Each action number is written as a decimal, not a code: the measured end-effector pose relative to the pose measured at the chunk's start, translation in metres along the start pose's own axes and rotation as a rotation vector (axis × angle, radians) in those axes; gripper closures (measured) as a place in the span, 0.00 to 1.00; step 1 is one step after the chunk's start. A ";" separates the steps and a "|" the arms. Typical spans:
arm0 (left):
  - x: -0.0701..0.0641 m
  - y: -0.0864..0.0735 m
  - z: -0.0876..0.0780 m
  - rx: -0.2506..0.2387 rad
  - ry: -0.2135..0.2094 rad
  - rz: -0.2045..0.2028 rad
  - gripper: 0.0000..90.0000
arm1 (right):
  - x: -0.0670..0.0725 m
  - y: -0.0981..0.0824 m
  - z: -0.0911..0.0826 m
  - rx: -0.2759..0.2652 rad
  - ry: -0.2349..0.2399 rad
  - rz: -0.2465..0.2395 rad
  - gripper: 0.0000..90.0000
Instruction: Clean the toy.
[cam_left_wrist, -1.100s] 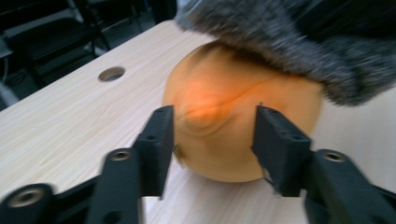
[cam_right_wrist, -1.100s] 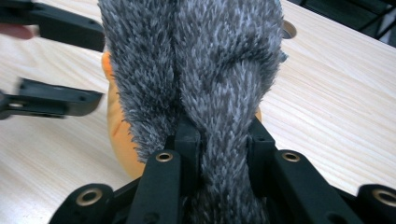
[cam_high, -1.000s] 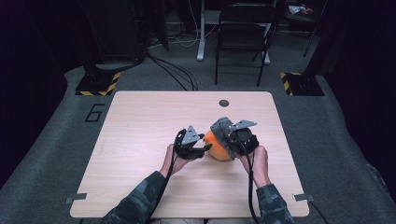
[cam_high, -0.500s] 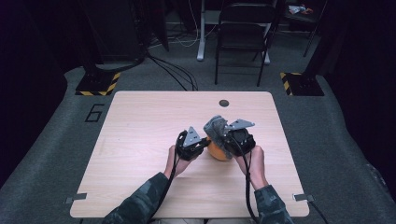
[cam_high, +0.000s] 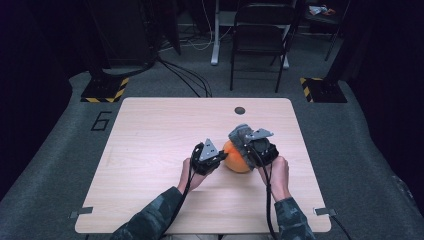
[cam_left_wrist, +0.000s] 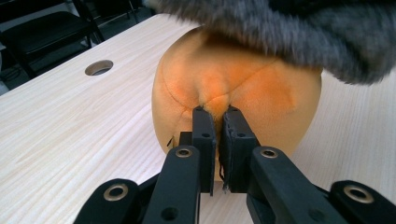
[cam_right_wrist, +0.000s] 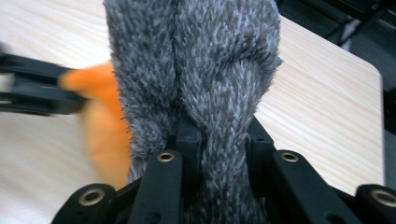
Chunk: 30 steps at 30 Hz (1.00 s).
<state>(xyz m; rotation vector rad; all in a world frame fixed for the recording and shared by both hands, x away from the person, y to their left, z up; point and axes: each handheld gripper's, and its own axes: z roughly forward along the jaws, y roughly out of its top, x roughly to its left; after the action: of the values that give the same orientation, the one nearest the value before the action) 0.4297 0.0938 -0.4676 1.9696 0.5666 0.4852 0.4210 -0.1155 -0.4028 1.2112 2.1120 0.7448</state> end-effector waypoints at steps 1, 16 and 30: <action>0.000 0.000 0.000 0.002 -0.003 -0.001 0.95 | -0.005 -0.002 0.001 0.004 -0.008 0.009 0.82; 0.005 0.001 -0.002 -0.010 -0.011 -0.032 0.94 | 0.005 0.015 -0.030 -0.128 0.159 0.036 0.81; 0.004 0.001 -0.001 0.018 -0.029 0.002 0.94 | 0.019 0.006 -0.003 -0.034 0.112 -0.006 0.81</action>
<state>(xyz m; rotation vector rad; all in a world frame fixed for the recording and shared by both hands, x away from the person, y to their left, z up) 0.4321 0.0963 -0.4656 1.9914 0.5521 0.4533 0.4138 -0.0964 -0.4006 1.1694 2.1829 0.8608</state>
